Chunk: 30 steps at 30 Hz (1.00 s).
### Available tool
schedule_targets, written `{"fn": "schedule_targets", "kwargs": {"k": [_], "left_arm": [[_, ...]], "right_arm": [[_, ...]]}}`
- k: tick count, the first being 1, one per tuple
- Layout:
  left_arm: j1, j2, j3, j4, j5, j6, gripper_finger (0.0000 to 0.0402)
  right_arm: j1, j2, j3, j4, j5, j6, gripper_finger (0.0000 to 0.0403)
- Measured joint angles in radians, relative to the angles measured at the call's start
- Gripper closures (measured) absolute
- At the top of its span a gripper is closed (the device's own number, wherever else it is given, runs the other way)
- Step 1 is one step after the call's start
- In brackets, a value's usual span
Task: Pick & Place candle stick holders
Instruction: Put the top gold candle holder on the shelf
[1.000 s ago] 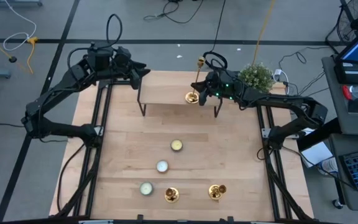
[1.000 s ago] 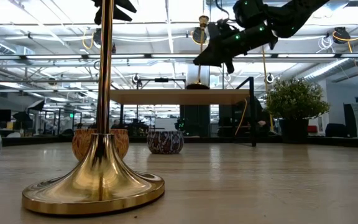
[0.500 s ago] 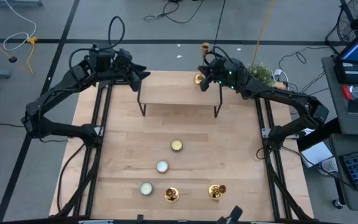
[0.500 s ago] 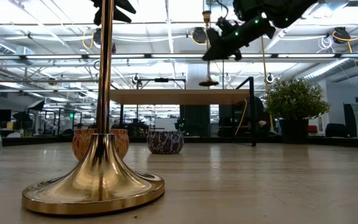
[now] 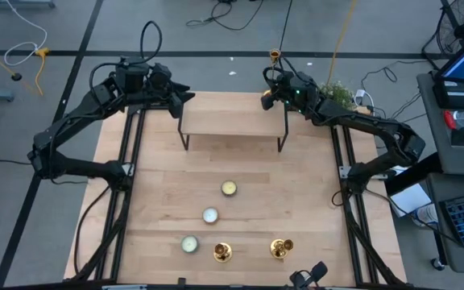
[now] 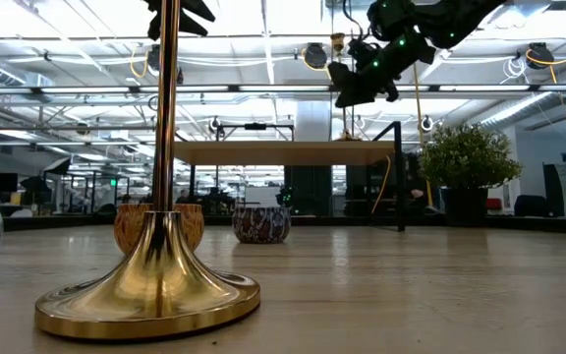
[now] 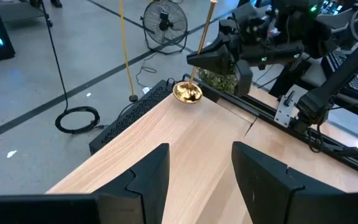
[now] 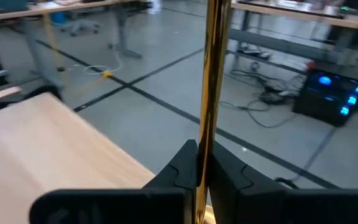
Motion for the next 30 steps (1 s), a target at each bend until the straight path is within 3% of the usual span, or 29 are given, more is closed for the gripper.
{"fn": "schedule_targets", "kwargs": {"k": [5,12,16,30], "left_arm": [[0.0,0.0,0.0,0.006,0.0,-0.005,0.022],[0.0,0.0,0.0,0.006,0.0,-0.013,0.022],[0.0,0.0,0.0,0.006,0.0,-0.013,0.022],[0.0,0.0,0.0,-0.003,0.001,-0.007,0.022]], "right_arm": [[0.0,-0.001,0.0,0.003,0.112,0.059,0.0391],[0.007,0.022,-0.001,0.005,0.123,0.118,0.0391],[0.037,0.061,-0.002,0.011,0.196,0.118,0.0391],[0.089,0.092,-0.002,0.057,0.304,0.103,0.0389]]}}
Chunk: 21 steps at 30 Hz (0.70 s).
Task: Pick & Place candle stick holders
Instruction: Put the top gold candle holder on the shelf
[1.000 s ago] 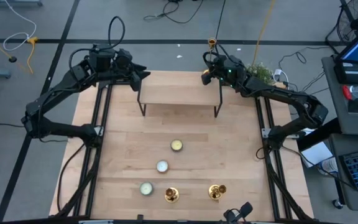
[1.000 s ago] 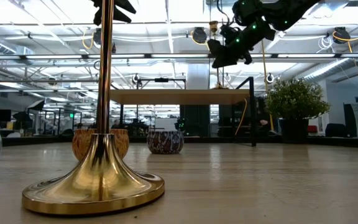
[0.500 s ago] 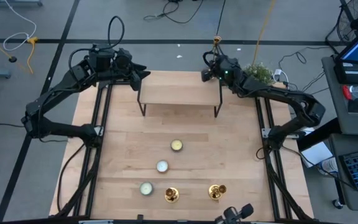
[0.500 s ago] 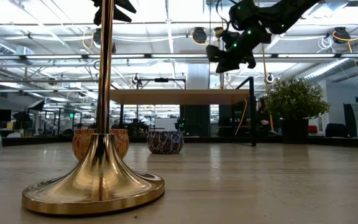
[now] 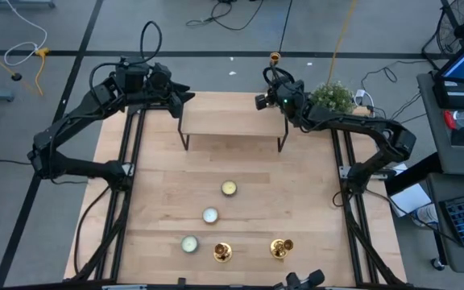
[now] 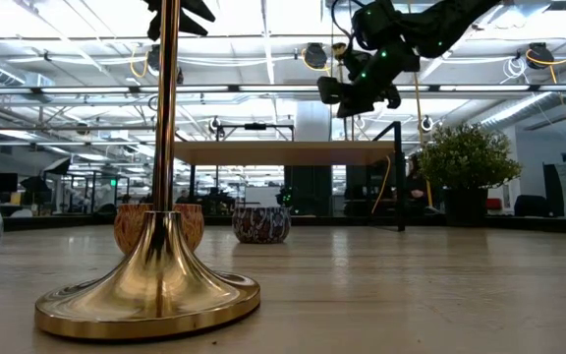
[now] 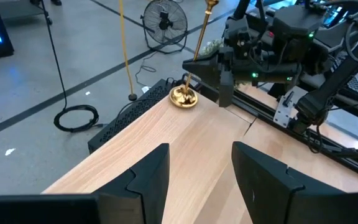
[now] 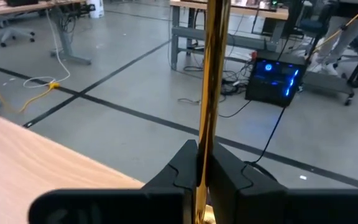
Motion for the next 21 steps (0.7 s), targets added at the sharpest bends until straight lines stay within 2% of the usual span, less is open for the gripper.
{"fn": "schedule_targets", "kwargs": {"k": [5,10,21], "left_arm": [[0.0,0.0,0.0,0.0,0.0,0.001,0.022],[0.0,0.0,0.0,0.0,0.0,0.001,0.022],[0.0,0.0,0.0,0.0,0.002,0.001,0.022]], "right_arm": [[0.0,0.0,0.0,-0.001,0.003,0.006,0.0389],[0.0,0.0,0.0,-0.004,0.053,0.007,0.0388],[0.0,-0.001,-0.028,-0.004,0.053,0.069,0.0388]]}}
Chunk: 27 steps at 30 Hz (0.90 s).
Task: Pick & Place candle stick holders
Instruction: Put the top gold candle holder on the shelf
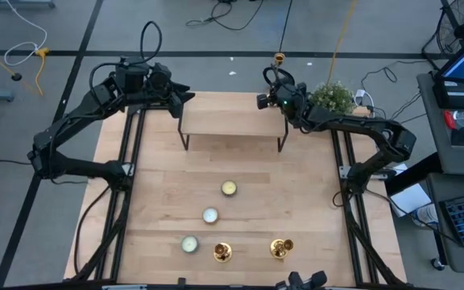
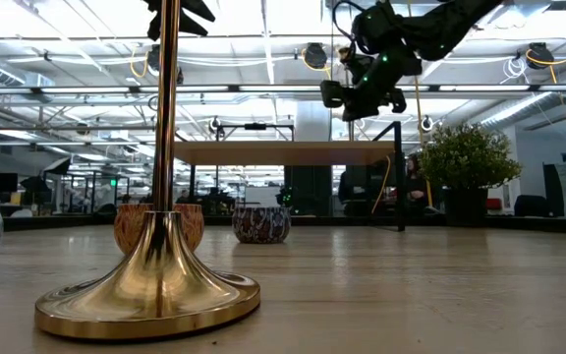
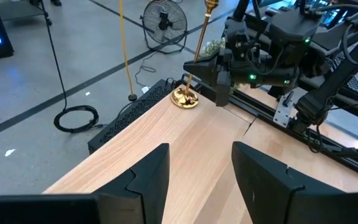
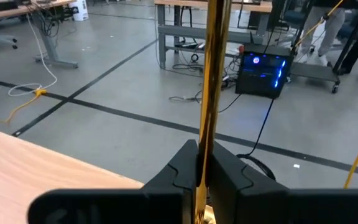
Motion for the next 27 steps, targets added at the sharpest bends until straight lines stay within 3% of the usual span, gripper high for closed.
{"fn": "schedule_targets", "kwargs": {"k": [12,27], "left_arm": [[0.0,0.0,0.0,0.0,0.001,-0.001,0.022],[0.0,0.0,0.0,0.0,0.0,-0.002,0.022]], "right_arm": [[0.0,0.0,-0.011,0.028,0.047,-0.041,0.0388],[0.0,0.0,-0.011,0.034,0.018,-0.035,0.0387]]}}
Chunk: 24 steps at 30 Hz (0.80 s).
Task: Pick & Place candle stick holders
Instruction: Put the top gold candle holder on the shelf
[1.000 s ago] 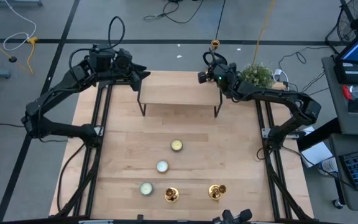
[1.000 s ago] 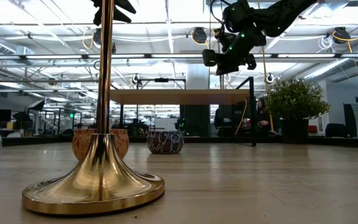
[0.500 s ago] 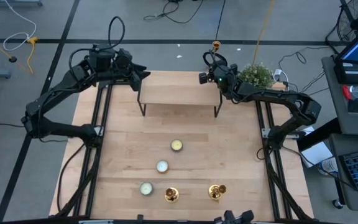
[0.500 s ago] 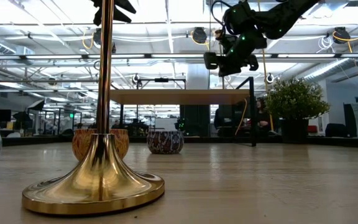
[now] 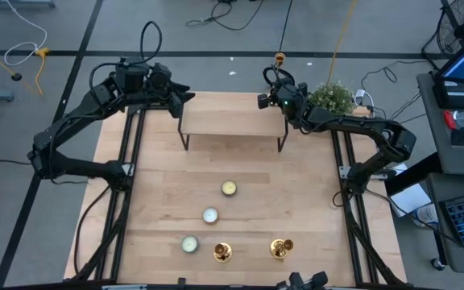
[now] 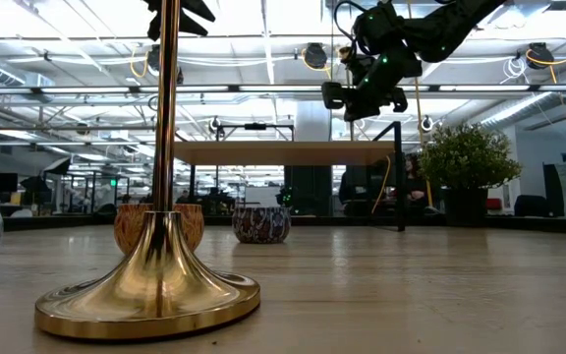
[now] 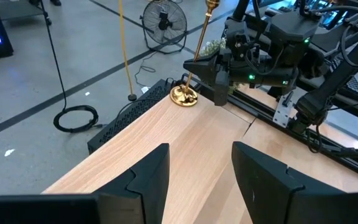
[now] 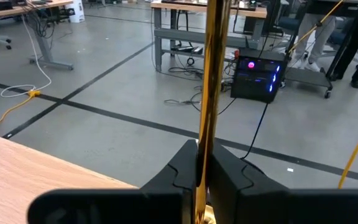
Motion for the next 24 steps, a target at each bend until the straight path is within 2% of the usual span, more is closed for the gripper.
{"fn": "schedule_targets", "kwargs": {"k": [15,24], "left_arm": [[0.0,0.0,0.0,0.0,0.0,0.0,0.022],[0.0,0.0,0.0,0.0,0.0,0.0,0.022]], "right_arm": [[0.0,0.0,0.0,0.0,0.001,-0.001,0.0386],[0.0,0.0,0.0,0.001,0.002,-0.002,0.0348]]}}
